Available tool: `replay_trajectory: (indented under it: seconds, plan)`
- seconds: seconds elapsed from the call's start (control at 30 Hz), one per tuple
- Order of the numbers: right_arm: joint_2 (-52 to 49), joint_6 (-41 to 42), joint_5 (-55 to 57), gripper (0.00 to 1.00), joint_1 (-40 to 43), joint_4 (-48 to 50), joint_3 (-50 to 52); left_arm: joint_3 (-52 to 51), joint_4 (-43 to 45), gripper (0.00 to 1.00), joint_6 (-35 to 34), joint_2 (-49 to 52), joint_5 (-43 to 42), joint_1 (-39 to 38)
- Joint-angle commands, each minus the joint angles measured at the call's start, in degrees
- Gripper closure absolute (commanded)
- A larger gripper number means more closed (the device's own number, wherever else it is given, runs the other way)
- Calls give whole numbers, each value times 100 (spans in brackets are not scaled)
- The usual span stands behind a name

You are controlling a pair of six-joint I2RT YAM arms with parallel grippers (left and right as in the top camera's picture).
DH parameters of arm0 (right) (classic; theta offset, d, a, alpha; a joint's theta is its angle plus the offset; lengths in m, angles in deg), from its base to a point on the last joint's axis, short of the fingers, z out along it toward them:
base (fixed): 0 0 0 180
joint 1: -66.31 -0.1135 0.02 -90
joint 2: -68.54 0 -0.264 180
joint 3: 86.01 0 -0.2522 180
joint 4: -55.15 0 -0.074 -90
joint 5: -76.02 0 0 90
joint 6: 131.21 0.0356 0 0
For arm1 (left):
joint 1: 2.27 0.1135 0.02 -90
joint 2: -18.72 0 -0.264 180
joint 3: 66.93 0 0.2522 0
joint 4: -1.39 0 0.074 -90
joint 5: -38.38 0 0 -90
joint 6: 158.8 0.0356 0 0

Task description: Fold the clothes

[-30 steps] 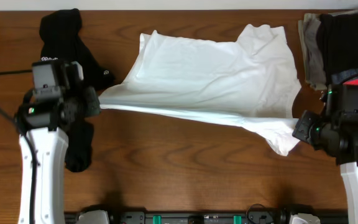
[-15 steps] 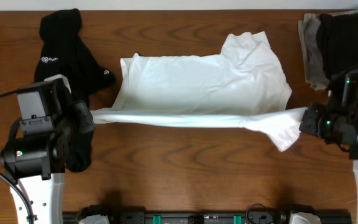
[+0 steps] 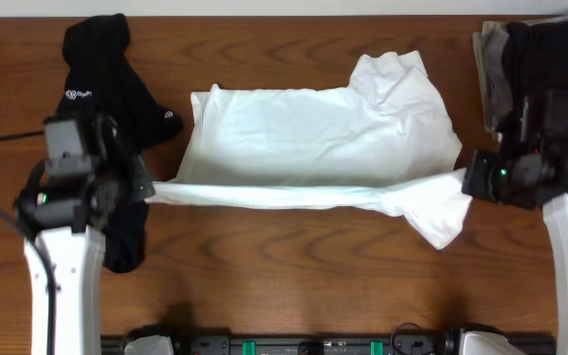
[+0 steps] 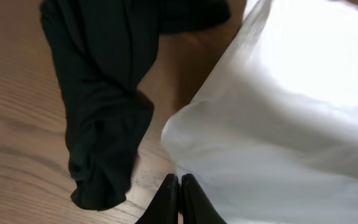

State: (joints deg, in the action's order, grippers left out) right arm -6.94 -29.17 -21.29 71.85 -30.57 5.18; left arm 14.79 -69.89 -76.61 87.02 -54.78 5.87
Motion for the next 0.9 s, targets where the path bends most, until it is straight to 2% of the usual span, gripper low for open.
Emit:
replay_trajectory:
  seconds: [0.0,0.3,0.67,0.87]
  plan:
    - [-343,-66,-111,99,-151,289,151,-4,151,94,-177,514,131,20]
    - [-1419,17,-107,99,-417,1119,249,-4,984,94,-282,1867,127,17]
    - [-2448,15,31,99,-407,1519,256,-4,2020,94,-280,2973,98,-37]
    - [-2719,81,109,99,-407,1777,258,-4,2465,94,-278,3388,85,-358]
